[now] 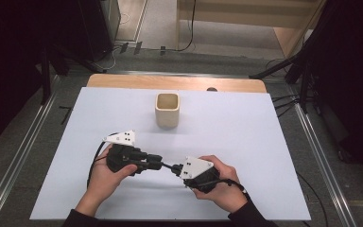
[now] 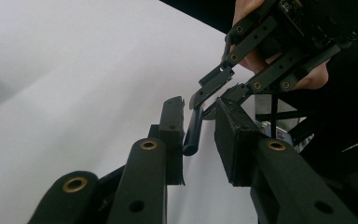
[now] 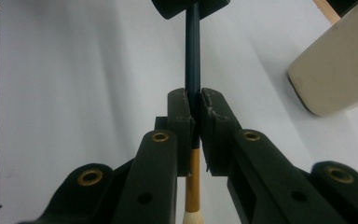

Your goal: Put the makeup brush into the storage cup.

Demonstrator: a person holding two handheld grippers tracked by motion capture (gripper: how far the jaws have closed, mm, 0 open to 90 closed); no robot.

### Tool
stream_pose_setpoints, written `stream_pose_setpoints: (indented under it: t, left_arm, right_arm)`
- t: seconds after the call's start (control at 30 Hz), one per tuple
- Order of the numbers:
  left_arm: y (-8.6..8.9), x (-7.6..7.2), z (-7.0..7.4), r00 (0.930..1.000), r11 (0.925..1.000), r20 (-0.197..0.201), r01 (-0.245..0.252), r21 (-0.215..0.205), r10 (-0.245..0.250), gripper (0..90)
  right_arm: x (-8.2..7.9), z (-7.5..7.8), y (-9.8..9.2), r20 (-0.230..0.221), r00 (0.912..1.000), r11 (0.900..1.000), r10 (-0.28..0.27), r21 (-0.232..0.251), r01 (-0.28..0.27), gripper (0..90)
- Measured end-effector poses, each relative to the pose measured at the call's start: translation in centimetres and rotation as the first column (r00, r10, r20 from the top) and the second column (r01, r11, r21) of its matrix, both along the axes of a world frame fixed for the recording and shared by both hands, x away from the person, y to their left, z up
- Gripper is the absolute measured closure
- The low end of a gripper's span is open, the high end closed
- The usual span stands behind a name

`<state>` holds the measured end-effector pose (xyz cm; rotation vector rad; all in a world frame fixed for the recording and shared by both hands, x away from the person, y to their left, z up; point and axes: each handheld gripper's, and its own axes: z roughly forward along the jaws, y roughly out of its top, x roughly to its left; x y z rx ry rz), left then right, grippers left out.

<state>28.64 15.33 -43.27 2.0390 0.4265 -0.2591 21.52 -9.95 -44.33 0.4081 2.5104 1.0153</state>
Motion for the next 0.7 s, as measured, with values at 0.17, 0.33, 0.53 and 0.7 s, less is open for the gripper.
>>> stream_pose_setpoints:
  t: [0.17, 0.33, 0.53, 0.7]
  left_arm:
    - [-0.09, 0.02, -0.08, 1.0, 0.9999, -0.001, 0.002, 0.01, -0.002, 74.9]
    - [-0.12, 0.03, -0.08, 1.0, 0.9999, -0.006, 0.005, 0.011, -0.005, 76.2]
    - [-0.16, 0.0, -0.08, 0.9999, 0.9999, -0.01, 0.007, 0.015, -0.007, 77.1]
    - [-0.18, 0.01, -0.09, 0.9999, 0.9997, -0.013, 0.011, 0.02, -0.01, 78.7]
  right_arm:
    - [-0.01, 0.0, -0.04, -0.002, 1.0, 1.0, -0.002, 0.0, 0.002, 84.3]
    - [0.02, -0.03, -0.08, -0.002, 1.0, 1.0, -0.003, -0.004, 0.003, 84.3]
    - [0.03, -0.08, -0.08, -0.003, 1.0, 1.0, 0.001, -0.006, -0.001, 84.3]
    - [0.07, -0.13, -0.09, -0.003, 1.0, 1.0, 0.008, -0.01, -0.008, 84.3]
